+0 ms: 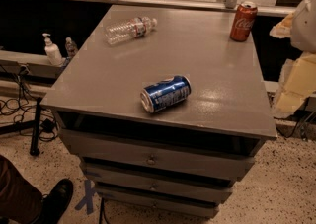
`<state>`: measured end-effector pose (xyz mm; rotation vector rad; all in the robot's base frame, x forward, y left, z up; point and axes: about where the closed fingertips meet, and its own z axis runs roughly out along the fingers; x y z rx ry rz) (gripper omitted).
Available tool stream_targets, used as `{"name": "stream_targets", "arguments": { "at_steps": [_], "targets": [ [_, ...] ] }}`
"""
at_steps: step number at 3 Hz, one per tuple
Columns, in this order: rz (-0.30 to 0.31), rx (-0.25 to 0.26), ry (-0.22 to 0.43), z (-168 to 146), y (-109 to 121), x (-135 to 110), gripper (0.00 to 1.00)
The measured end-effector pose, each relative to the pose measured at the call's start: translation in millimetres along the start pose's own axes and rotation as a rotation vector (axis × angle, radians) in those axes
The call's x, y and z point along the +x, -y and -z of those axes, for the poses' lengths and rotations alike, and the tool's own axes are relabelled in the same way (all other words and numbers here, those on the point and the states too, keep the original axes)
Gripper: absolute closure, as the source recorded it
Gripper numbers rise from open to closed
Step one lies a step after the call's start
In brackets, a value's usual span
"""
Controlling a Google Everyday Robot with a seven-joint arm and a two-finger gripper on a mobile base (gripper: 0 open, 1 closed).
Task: Pick coke can
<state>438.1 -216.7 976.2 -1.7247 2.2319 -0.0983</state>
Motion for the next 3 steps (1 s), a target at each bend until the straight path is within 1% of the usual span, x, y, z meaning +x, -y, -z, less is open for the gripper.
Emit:
{"name": "stream_targets", "arguments": {
  "at_steps": [1, 2, 3],
  "targets": [
    [0.000, 0.000, 0.000, 0.0, 0.0, 0.0, 0.00],
    [-0.032, 0.026, 0.051, -6.3, 14.2, 3.7, 0.00],
    [-0.112, 0.092, 0.141, -23.6, 56.3, 12.8, 0.00]
  ]
}}
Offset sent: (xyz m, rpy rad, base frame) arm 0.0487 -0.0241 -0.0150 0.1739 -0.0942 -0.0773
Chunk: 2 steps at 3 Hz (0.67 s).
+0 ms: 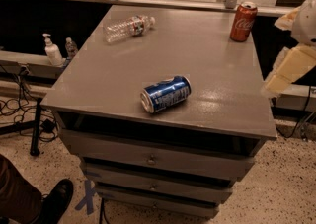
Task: Pick coke can
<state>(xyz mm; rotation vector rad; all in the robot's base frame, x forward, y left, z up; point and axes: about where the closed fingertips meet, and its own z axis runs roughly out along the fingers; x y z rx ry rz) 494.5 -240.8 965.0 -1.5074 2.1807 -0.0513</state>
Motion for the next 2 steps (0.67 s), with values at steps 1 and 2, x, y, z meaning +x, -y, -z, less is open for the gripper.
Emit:
{"name": "stream_targets", "arguments": {
  "at_steps": [1, 2],
  "targets": [
    [-0.089, 0.073, 0.104, -14.8, 46.9, 3.8, 0.00],
    [-0.192, 0.122, 0.228, -37.2, 84.8, 1.8, 0.00]
  ]
}}
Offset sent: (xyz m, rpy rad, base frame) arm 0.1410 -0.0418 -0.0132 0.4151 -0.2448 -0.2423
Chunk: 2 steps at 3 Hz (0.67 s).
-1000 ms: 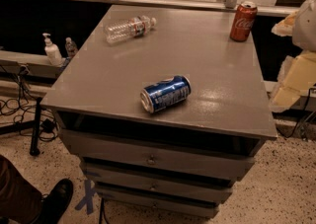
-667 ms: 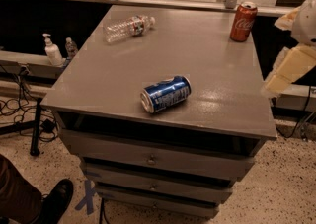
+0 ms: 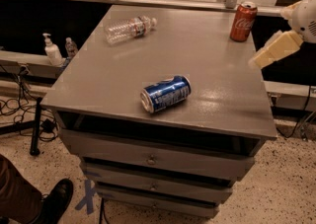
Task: Pick coke can
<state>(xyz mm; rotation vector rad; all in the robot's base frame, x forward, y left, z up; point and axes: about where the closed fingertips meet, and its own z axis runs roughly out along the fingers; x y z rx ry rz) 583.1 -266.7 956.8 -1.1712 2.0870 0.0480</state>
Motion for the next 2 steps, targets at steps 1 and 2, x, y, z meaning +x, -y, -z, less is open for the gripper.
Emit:
{"name": "stream_targets", "arguments": {
  "at_steps": [1, 2],
  "targets": [
    [-0.088, 0.052, 0.102, -25.8, 18.4, -5.9, 0.00],
    [-0.087, 0.101, 0.132, -25.1, 31.0, -14.0, 0.00]
  ]
}}
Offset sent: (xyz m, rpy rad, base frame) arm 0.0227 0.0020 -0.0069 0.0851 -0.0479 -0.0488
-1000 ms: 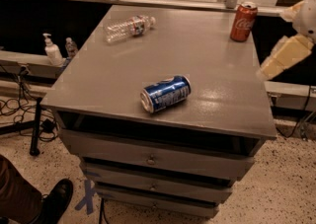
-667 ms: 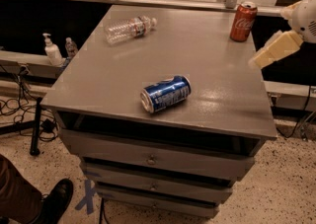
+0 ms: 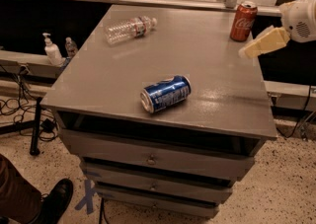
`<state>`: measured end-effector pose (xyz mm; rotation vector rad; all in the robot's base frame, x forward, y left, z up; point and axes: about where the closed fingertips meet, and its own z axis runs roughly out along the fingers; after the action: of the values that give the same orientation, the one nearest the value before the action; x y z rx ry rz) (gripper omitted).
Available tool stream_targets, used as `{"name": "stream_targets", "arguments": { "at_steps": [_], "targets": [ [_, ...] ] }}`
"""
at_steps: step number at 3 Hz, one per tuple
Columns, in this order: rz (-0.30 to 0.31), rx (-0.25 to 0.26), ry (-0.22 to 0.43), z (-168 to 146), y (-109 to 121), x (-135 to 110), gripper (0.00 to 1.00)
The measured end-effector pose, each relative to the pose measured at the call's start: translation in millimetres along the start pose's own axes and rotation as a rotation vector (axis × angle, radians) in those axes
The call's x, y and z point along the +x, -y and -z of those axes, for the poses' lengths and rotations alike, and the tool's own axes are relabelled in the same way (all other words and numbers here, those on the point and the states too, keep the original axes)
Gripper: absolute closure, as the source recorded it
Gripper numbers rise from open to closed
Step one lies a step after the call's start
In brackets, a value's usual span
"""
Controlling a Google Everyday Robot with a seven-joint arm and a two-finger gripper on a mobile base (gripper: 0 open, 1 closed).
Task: Pick coke can
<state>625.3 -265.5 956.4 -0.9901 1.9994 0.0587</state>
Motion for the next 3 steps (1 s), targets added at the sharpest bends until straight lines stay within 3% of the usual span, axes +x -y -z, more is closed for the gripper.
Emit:
{"name": "stream_targets", "arguments": {
  "at_steps": [1, 2, 3],
  "targets": [
    [0.000, -0.003, -0.002, -0.3, -0.9, 0.3, 0.00],
    [-0.039, 0.011, 0.012, -4.2, 3.0, 4.4, 0.00],
    [-0.152, 0.057, 0.061, -21.8, 17.6, 16.2, 0.00]
  ]
}}
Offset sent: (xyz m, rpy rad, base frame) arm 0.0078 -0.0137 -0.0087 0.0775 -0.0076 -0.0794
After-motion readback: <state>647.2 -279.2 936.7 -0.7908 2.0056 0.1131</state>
